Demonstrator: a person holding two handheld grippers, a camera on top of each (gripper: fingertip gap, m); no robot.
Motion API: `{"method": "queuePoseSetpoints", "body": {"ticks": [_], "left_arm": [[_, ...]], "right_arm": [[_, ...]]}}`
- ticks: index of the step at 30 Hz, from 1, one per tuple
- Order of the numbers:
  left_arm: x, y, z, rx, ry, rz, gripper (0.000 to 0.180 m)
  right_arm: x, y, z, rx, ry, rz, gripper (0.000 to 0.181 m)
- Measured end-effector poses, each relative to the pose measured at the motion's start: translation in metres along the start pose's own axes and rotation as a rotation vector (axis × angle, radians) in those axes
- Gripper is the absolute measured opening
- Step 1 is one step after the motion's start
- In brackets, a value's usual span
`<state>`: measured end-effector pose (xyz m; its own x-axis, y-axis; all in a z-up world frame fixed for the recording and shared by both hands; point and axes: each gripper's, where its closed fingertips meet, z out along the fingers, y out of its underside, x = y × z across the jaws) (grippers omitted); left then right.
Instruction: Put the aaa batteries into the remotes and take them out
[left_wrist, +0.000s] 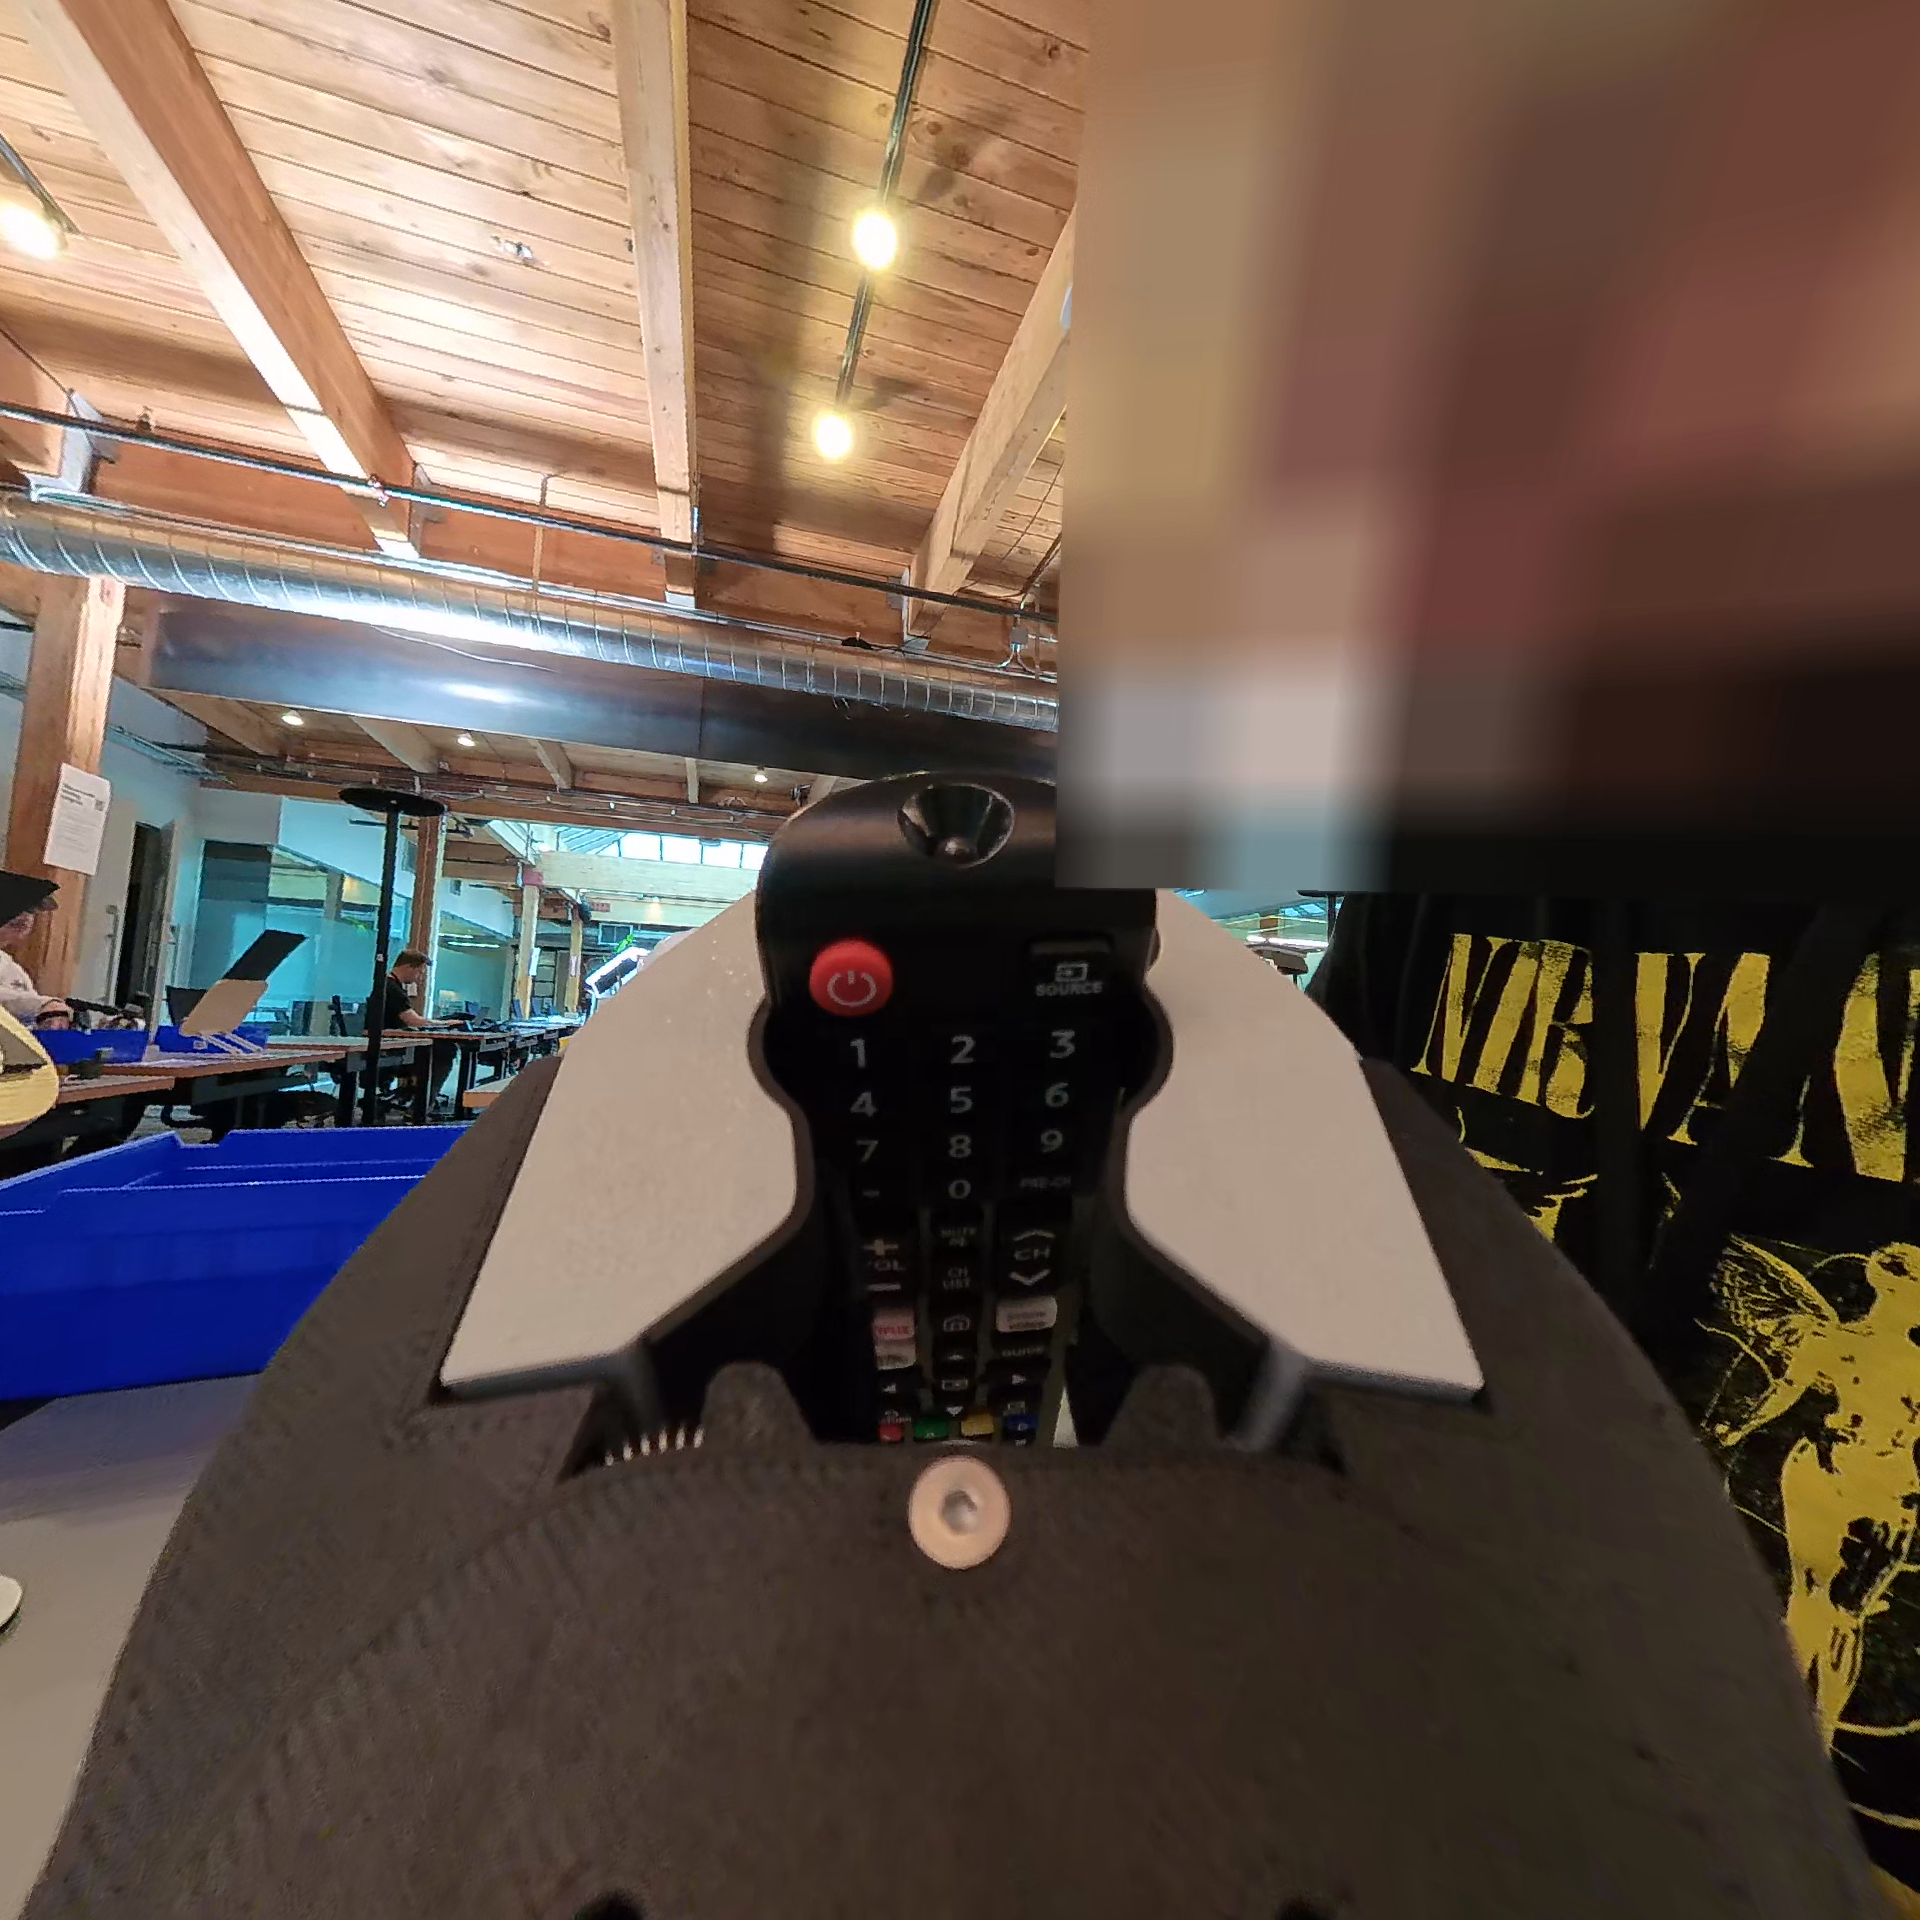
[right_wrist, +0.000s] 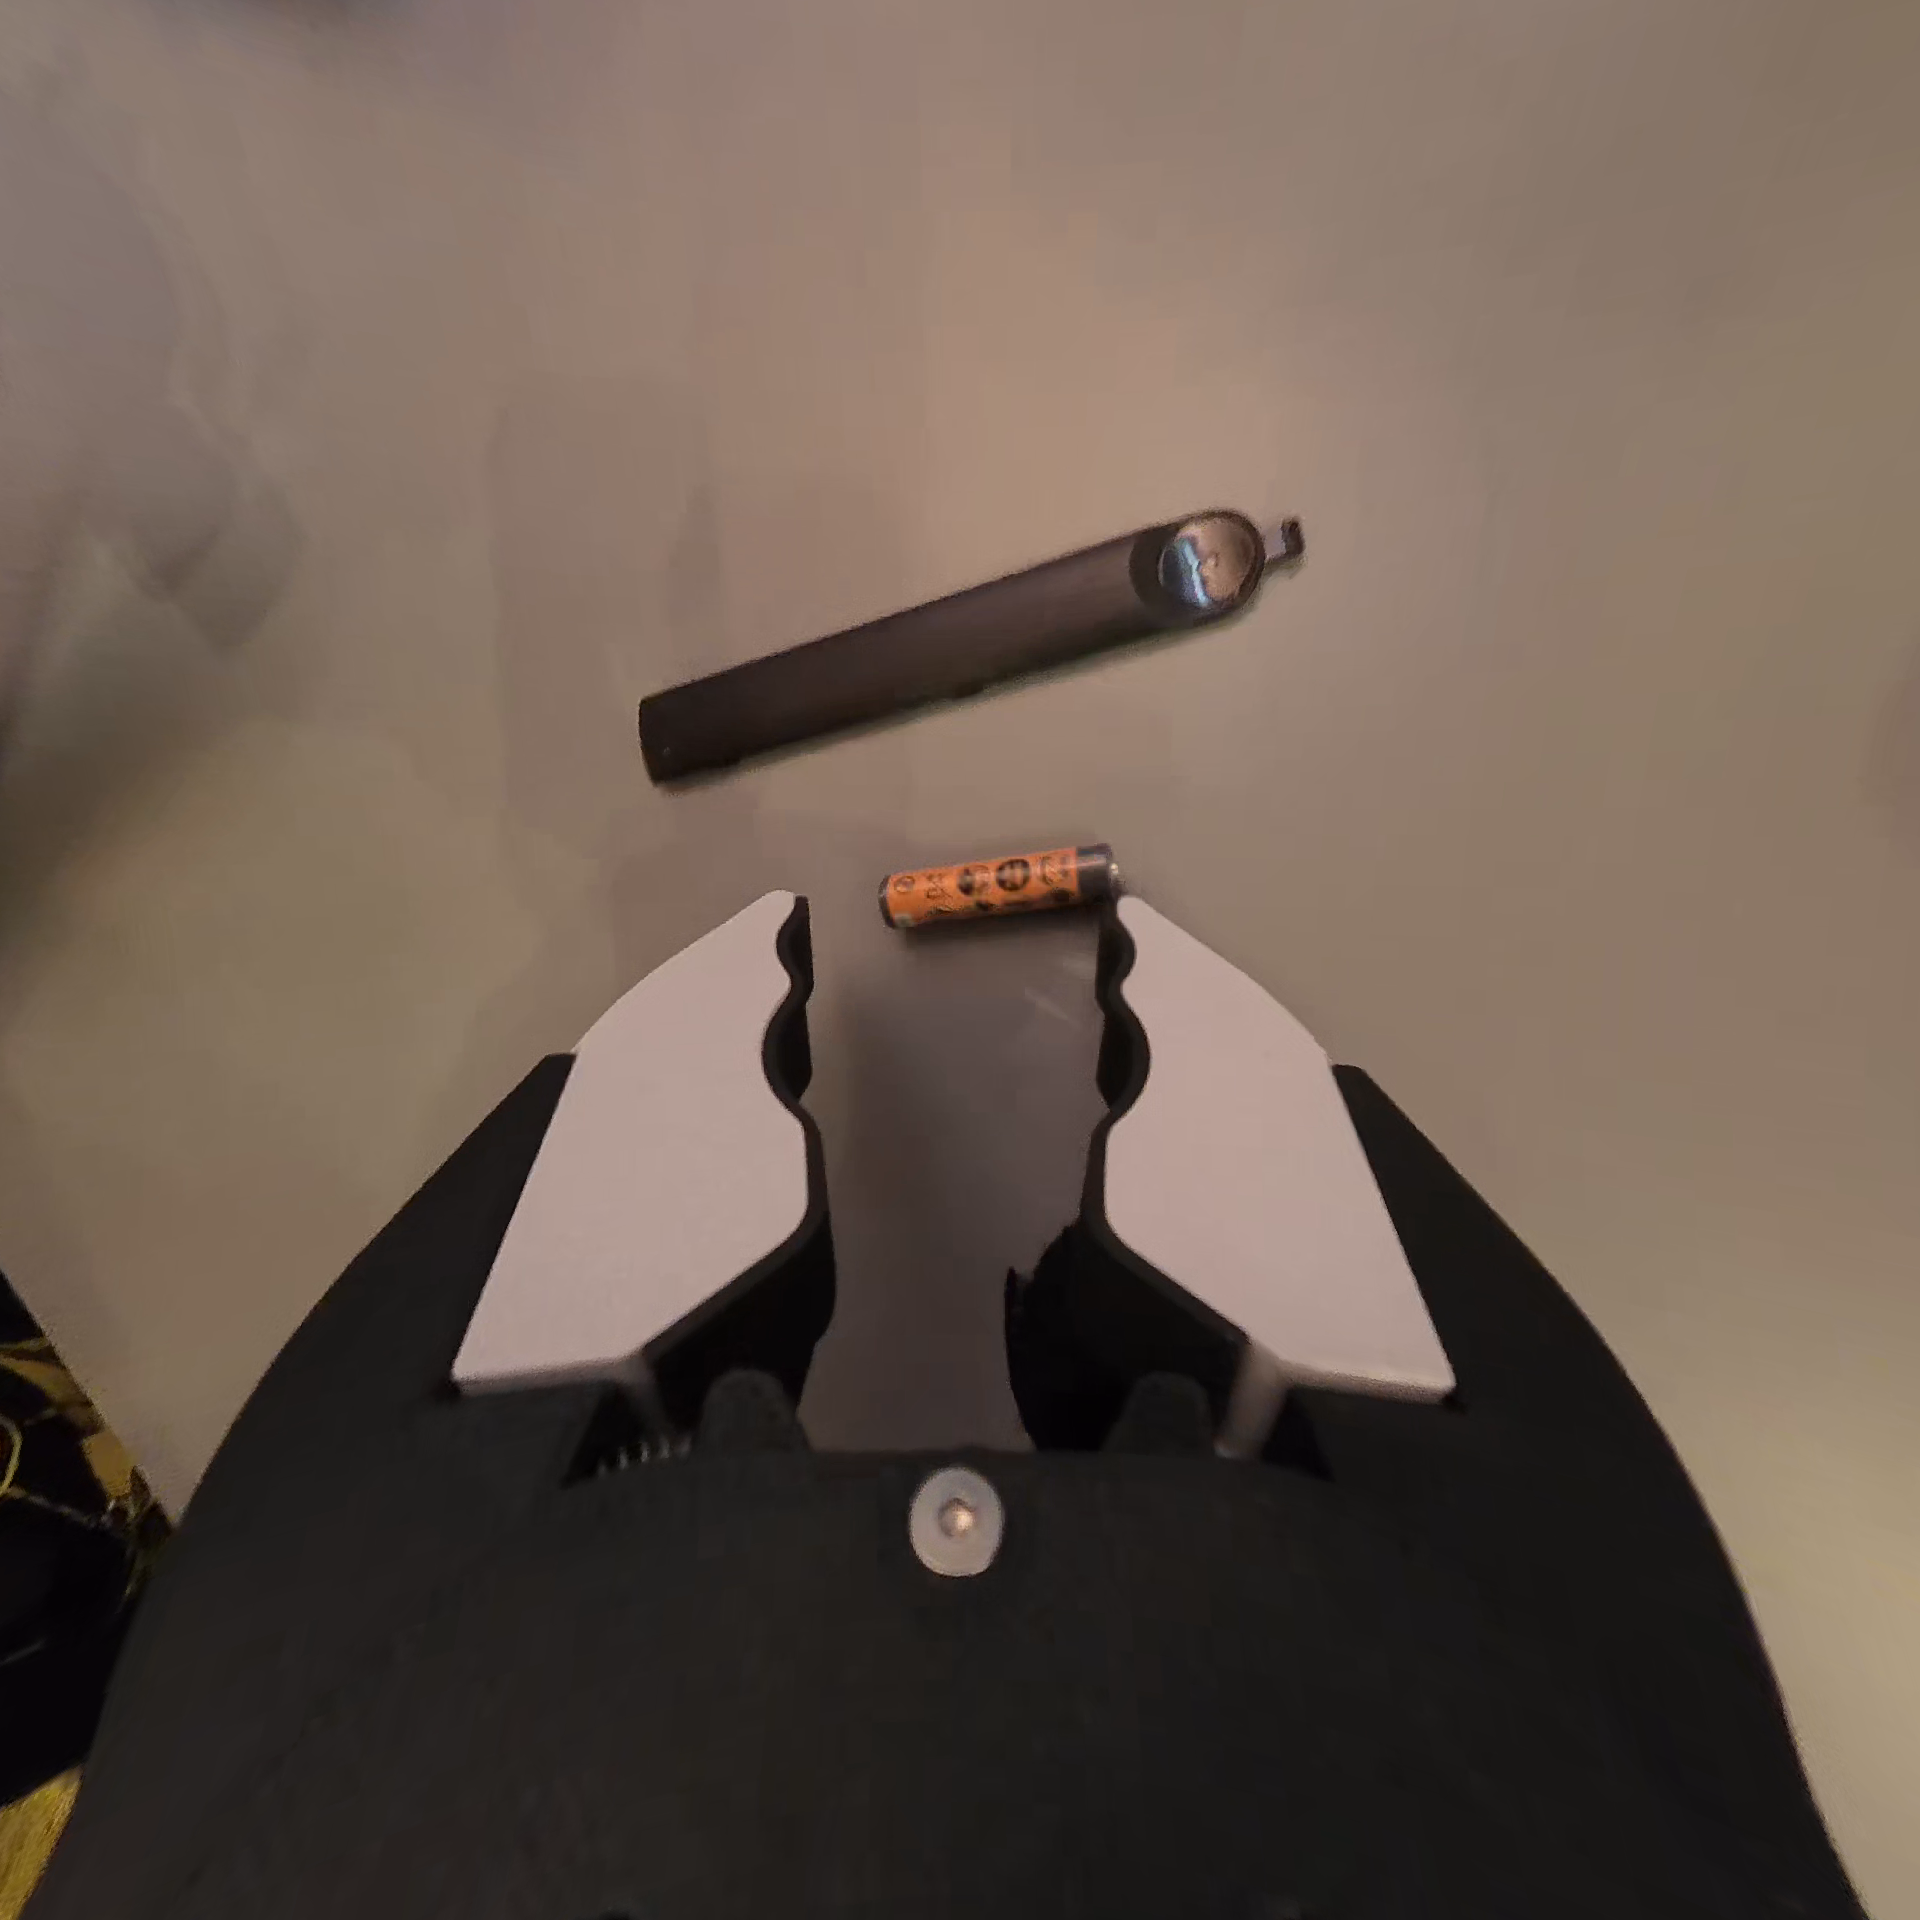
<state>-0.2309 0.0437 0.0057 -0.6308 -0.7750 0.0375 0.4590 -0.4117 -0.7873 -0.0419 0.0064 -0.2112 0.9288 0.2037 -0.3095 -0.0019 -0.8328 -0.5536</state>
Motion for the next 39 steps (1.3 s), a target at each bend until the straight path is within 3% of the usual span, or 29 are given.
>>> {"method": "queuePoseSetpoints", "body": {"ticks": [9, 14, 21, 24, 29, 32, 39], "left_arm": [[-0.001, 0.000, 0.000, 0.000, -0.001, -0.001, 0.061], [0.002, -0.004, -0.001, 0.007, 0.003, 0.008, 0.061], [0.004, -0.005, 0.000, 0.005, 0.009, 0.010, 0.061], [0.003, -0.003, 0.001, -0.003, 0.005, 0.010, 0.060], [0.001, -0.001, 0.000, -0.004, 0.003, 0.005, 0.060], [0.002, 0.000, 0.002, -0.007, 0.006, 0.000, 0.061], [0.001, -0.001, 0.001, -0.004, 0.005, 0.001, 0.061]], "right_arm": [[-0.001, -0.024, 0.029, -0.054, 0.223, -0.183, 0.044], [0.002, -0.020, 0.026, -0.108, 0.190, -0.270, 0.044], [0.011, -0.002, 0.006, -0.290, 0.075, -0.718, 0.045], [0.007, -0.002, -0.003, -0.268, 0.040, -0.527, 0.057], [0.023, 0.004, -0.002, -0.186, 0.182, -0.253, 0.026], [0.024, 0.004, -0.001, -0.147, 0.198, -0.258, 0.010], [0.017, 0.002, 0.003, -0.116, 0.093, -0.318, 0.011]]}}
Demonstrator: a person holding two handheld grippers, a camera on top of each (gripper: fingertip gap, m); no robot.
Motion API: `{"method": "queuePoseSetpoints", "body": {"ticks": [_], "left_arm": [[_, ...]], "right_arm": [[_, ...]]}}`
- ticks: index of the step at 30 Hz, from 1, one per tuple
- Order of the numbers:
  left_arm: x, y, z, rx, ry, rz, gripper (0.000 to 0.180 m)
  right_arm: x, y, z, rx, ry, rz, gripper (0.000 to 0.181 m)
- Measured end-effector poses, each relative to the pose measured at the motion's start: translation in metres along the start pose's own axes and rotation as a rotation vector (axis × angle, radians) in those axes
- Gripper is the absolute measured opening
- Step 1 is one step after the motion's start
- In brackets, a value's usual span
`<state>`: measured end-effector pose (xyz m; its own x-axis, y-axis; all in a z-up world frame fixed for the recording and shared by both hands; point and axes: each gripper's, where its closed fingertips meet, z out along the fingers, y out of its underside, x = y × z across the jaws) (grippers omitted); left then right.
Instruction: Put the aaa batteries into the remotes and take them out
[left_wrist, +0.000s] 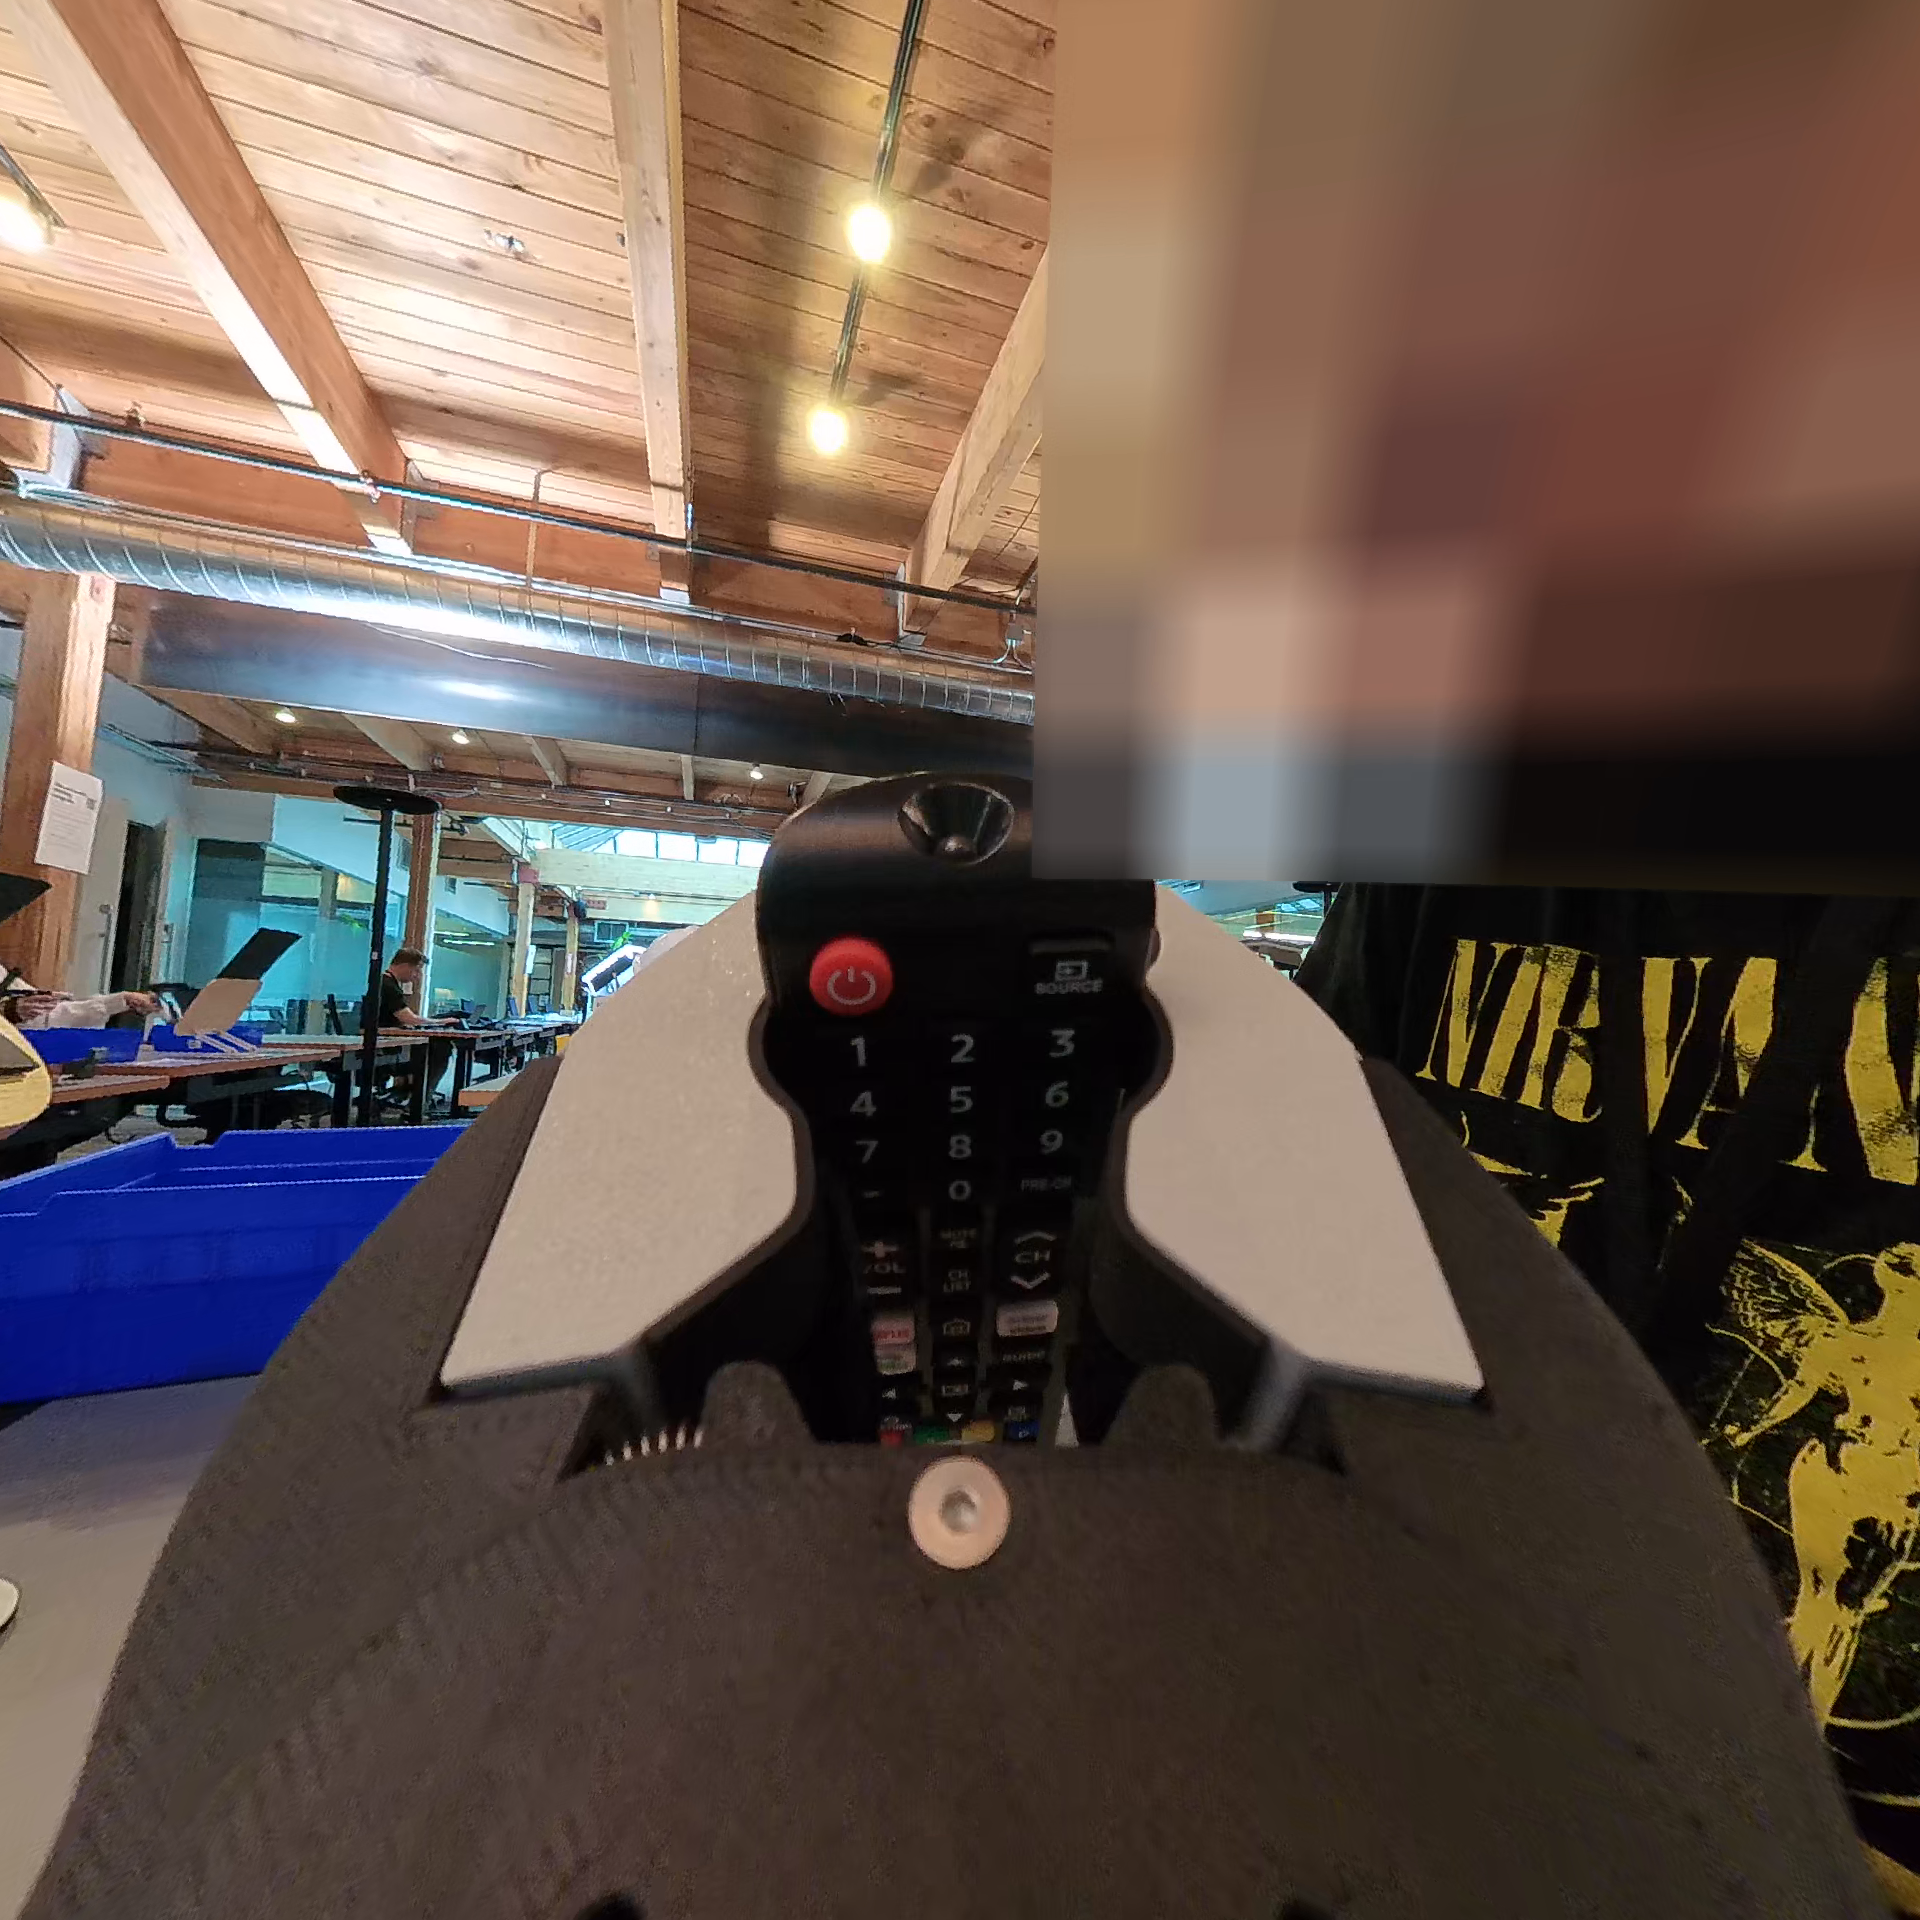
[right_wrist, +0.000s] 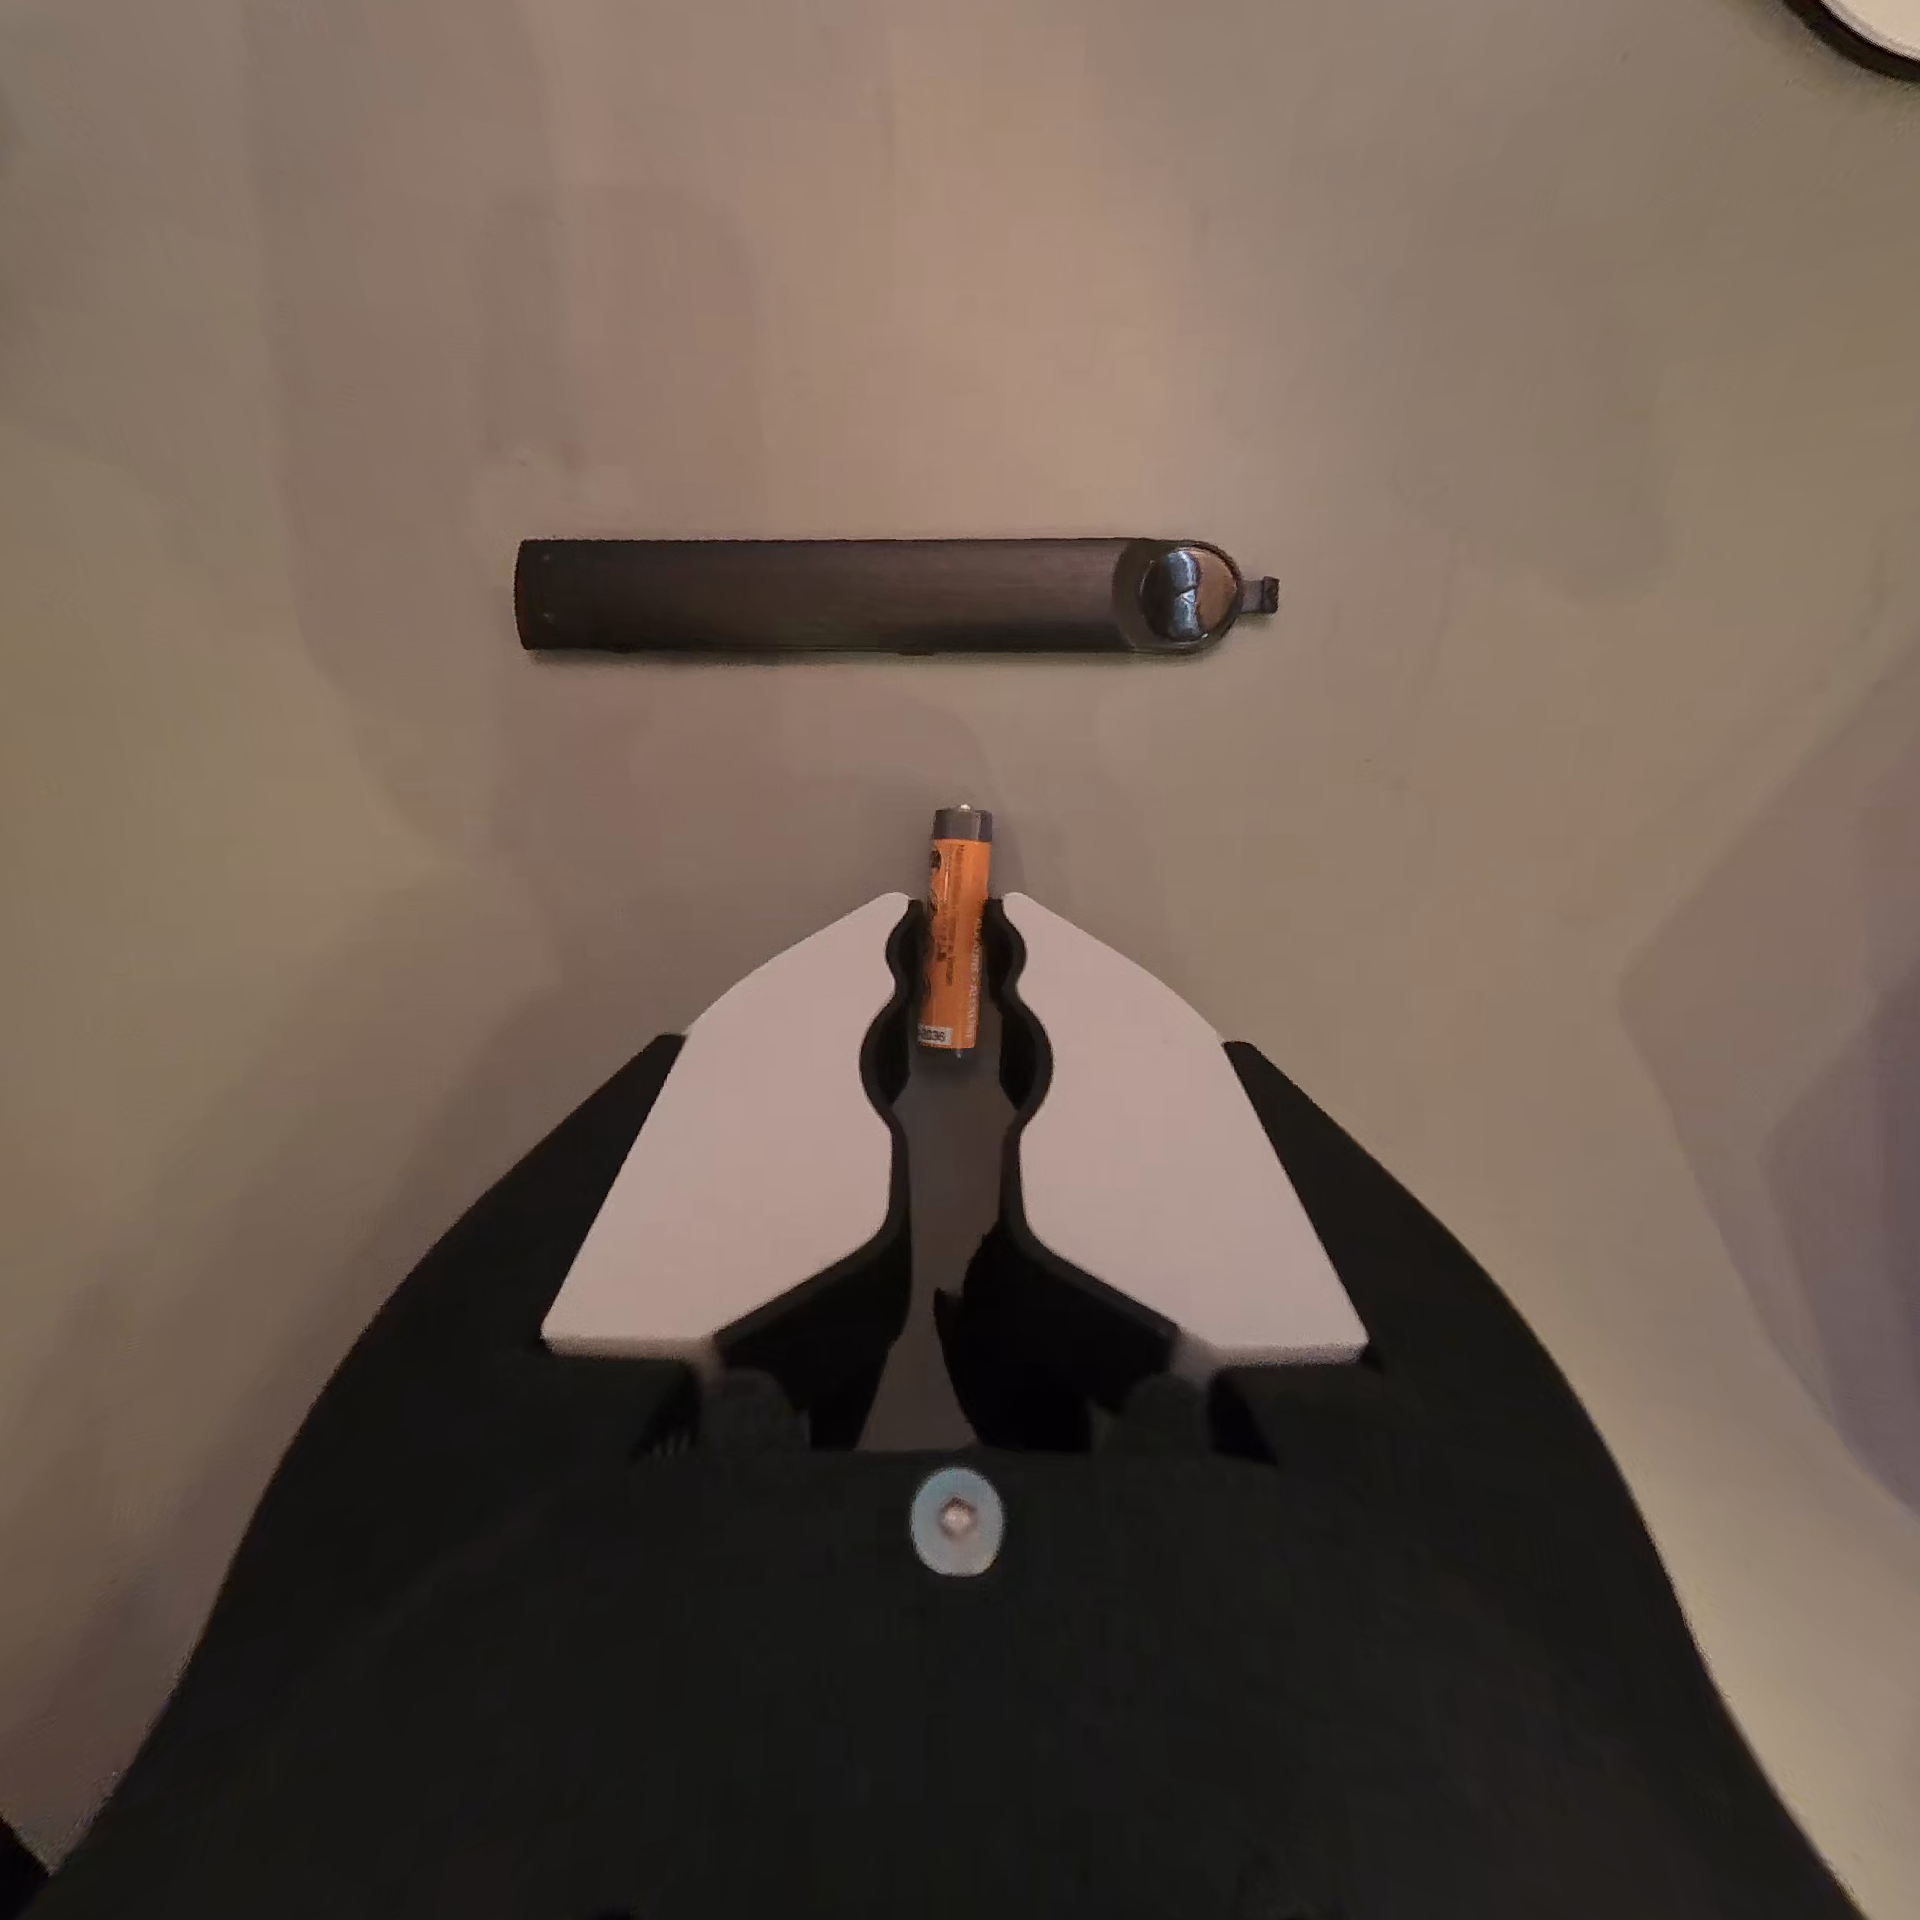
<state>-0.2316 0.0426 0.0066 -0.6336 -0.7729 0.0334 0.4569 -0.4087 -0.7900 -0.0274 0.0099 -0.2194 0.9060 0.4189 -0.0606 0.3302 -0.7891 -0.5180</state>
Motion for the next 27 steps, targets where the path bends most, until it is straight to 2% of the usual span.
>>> {"method": "queuePoseSetpoints", "body": {"ticks": [2, 3, 6, 10, 14, 17, 19, 22, 27], "left_arm": [[-0.001, 0.001, 0.000, -0.002, -0.001, -0.002, 0.061], [-0.001, 0.002, 0.000, -0.004, -0.002, -0.004, 0.061], [-0.002, 0.005, 0.001, -0.010, -0.002, -0.012, 0.061], [-0.003, 0.005, 0.000, -0.007, -0.003, -0.013, 0.060], [-0.003, -0.001, -0.003, 0.024, -0.005, -0.009, 0.060], [-0.003, -0.004, -0.004, 0.042, -0.006, -0.007, 0.060], [-0.004, -0.006, -0.004, 0.055, -0.009, -0.006, 0.061], [-0.004, -0.015, -0.006, 0.112, -0.019, 0.007, 0.060], [0.000, -0.027, -0.006, 0.163, -0.026, 0.042, 0.060]], "right_arm": [[0.000, -0.002, 0.001, -0.019, 0.005, -0.009, 0.026], [0.000, -0.003, 0.001, -0.038, 0.008, -0.021, 0.028], [0.002, -0.004, 0.003, -0.111, 0.040, -0.073, 0.010], [0.001, -0.006, 0.004, -0.129, 0.038, -0.114, 0.010], [-0.031, -0.057, -0.021, 0.241, -0.126, -0.111, 0.010], [-0.081, -0.115, -0.071, 0.616, -0.377, -0.106, 0.010], [-0.113, -0.143, -0.098, 0.797, -0.522, -0.127, 0.010], [-0.147, -0.164, -0.108, 0.931, -0.636, -0.164, 0.010], [-0.163, -0.178, -0.103, 1.030, -0.747, -0.127, 0.010]]}}
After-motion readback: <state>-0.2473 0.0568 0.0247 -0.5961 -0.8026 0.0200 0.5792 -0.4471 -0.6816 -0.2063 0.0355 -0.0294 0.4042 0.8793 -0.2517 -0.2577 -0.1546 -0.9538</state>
